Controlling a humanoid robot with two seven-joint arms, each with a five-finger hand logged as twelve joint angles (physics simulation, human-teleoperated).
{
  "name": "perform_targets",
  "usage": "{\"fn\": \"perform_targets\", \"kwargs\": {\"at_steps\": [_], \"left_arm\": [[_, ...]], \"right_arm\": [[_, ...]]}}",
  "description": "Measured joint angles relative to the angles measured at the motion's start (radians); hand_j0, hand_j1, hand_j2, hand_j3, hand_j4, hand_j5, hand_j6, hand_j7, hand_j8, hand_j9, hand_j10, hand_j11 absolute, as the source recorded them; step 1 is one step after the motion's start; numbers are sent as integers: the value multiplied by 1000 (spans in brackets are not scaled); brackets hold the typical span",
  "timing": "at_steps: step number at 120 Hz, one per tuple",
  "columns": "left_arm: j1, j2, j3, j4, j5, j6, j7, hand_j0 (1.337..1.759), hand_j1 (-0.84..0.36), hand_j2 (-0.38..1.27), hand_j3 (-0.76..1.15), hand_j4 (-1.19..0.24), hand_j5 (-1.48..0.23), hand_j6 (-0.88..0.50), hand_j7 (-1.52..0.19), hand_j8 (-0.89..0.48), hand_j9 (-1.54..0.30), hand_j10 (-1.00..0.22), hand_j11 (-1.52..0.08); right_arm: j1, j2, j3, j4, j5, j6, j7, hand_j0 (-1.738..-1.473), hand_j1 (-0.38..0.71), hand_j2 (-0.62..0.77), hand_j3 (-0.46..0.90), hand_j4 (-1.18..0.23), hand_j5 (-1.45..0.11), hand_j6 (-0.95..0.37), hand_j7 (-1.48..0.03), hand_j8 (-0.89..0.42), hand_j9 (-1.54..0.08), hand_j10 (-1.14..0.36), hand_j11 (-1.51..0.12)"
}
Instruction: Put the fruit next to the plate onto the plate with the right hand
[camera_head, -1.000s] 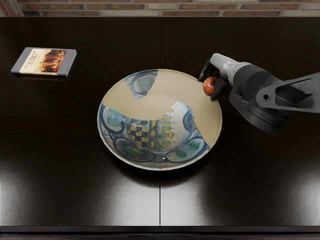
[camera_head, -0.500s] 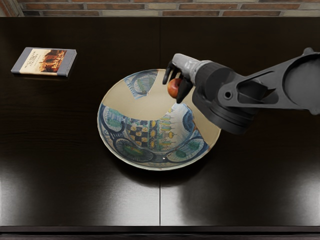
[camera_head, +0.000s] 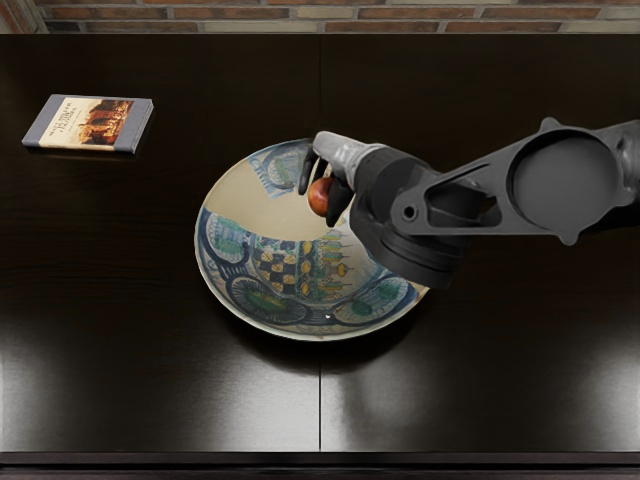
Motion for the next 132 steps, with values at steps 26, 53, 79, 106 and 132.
{"fn": "perform_targets", "kwargs": {"at_steps": [26, 53, 79, 106, 132], "left_arm": [[0, 0, 0, 0, 0, 0, 0, 1658, 71, 46, 0, -231, -301, -231, -301, -231, -301, -231, -301], [0, 0, 0, 0, 0, 0, 0, 1658, 71, 46, 0, -232, -301, -232, -301, -232, -301, -232, -301], [0, 0, 1, 0, 0, 0, 0, 1658, 71, 46, 0, -231, -301, -231, -301, -231, -301, -231, -301], [0, 0, 1, 0, 0, 0, 0, 1658, 71, 46, 0, -232, -301, -232, -301, -232, -301, -232, -301], [1, 0, 1, 0, 0, 0, 0, 1658, 71, 46, 0, -231, -301, -232, -301, -232, -301, -231, -301]], "right_arm": [[-12, 4, 0, -23, -2, -2, 0, -1657, -69, 112, 0, -274, -381, -171, -367, -150, -376, -223, -374], [-22, -39, 76, 22, -2, -2, 0, -1658, -231, 34, 0, -113, -154, -79, -149, -72, -152, -96, -152], [-160, -43, 304, 52, -2, -2, 0, -1658, -281, 7, 0, -63, -84, -51, -82, -49, -83, -57, -83], [-600, -85, 819, 50, 19, 270, 0, -1658, -297, -2, 0, -46, -60, -43, -59, -42, -60, -44, -60], [-911, -319, 1103, -38, 458, 896, 0, -1658, -304, -5, 0, -38, -50, -37, -50, -37, -50, -38, -50]]}}
